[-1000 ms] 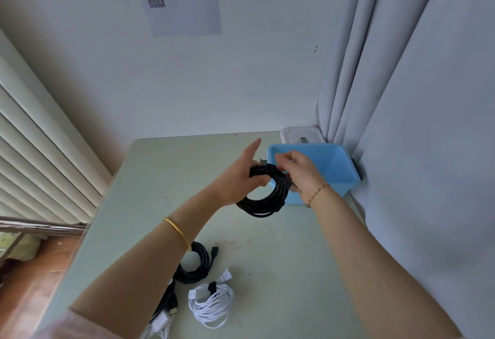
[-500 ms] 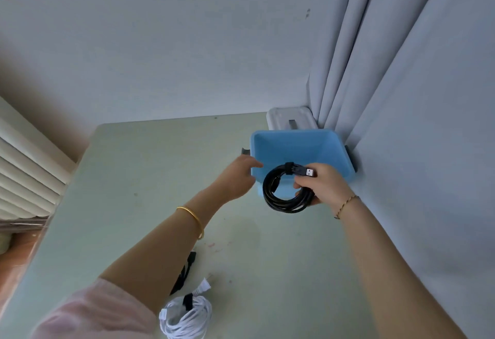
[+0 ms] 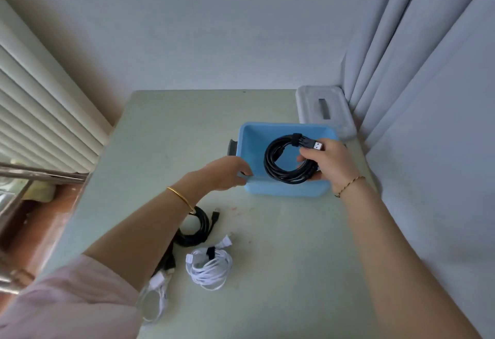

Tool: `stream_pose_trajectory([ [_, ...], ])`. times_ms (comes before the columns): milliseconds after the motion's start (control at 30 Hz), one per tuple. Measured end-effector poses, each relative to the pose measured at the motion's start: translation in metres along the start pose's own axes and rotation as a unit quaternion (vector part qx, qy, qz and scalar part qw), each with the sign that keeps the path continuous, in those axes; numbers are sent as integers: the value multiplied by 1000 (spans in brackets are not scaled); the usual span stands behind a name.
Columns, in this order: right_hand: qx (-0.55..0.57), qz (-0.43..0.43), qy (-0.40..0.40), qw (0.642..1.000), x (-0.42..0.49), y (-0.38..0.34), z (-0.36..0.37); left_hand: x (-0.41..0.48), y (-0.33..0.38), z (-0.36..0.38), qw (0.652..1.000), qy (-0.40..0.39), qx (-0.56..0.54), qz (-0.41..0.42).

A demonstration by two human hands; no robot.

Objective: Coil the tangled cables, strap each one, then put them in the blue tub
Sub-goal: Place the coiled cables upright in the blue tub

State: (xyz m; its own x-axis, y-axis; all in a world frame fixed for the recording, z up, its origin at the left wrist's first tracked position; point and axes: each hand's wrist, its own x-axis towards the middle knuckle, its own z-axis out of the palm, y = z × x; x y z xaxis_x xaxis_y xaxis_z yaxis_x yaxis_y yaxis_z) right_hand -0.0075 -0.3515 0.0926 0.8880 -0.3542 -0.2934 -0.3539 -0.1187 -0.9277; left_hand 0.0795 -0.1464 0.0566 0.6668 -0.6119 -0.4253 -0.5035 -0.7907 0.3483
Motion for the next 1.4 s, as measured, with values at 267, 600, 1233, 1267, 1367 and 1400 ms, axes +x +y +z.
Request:
stream_pose_trajectory([
  [267, 33, -15, -70, 997, -27, -5, 78, -79, -53, 20, 997, 52, -60, -13],
  [600, 136, 24, 6, 990, -34, 5, 100, -75, -130, 69, 969, -57, -66, -230],
  [1233, 163, 11, 107, 981, -25, -8, 81, -101, -88, -77, 983, -42, -143, -111],
  [1267, 156, 8, 114, 981, -24, -9, 76, -100, -82, -87, 980, -40, -164, -101],
  [1367, 115, -10, 147, 982, -18, -9, 62, -86, -63, -100, 976, -2, -206, -72],
  [1400, 90, -25, 168, 981, -16, -8, 55, -77, -55, -98, 977, 19, -204, -66],
])
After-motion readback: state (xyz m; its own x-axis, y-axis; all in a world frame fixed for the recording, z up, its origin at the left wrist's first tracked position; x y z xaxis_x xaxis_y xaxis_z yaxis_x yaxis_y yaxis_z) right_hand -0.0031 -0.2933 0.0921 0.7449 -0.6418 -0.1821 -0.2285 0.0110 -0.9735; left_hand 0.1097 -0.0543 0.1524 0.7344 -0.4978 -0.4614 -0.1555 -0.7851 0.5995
